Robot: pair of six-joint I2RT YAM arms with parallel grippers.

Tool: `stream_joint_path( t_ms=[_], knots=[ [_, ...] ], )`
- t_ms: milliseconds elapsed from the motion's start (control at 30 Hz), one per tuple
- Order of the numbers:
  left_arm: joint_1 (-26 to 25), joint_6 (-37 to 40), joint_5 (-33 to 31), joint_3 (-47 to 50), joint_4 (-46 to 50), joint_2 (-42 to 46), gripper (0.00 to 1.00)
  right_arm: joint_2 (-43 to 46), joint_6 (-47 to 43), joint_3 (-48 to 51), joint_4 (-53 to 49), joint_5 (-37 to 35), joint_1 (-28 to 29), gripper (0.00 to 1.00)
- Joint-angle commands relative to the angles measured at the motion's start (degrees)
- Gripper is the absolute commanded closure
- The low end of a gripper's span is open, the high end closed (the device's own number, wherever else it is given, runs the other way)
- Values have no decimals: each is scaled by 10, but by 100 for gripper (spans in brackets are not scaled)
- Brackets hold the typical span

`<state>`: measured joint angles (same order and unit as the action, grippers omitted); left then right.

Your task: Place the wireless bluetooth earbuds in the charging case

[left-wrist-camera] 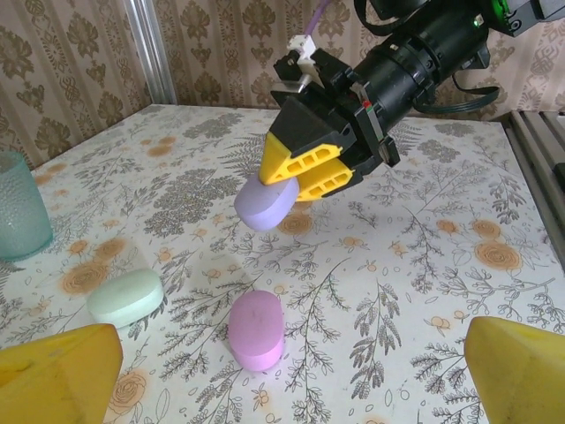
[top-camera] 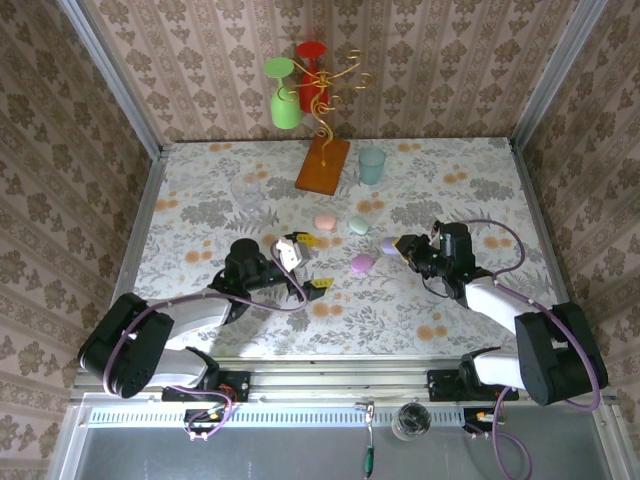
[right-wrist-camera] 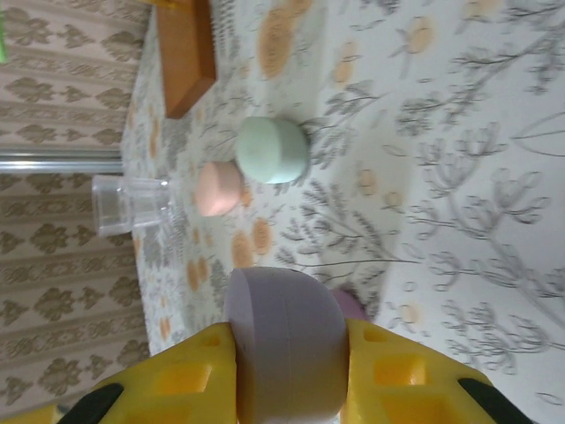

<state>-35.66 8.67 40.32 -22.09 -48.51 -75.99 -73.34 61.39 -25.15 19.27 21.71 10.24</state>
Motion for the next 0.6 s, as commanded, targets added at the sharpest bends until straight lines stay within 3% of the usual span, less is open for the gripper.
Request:
stream_joint_path(
  t_ms=[0, 567],
  knots=[
    [-3, 12, 17, 5, 8, 3, 0, -13, -14, 10, 2, -31, -4, 87],
    [-3, 23, 46, -13, 85, 7, 0, -58, -61, 15, -39, -84, -4, 79]
  ],
)
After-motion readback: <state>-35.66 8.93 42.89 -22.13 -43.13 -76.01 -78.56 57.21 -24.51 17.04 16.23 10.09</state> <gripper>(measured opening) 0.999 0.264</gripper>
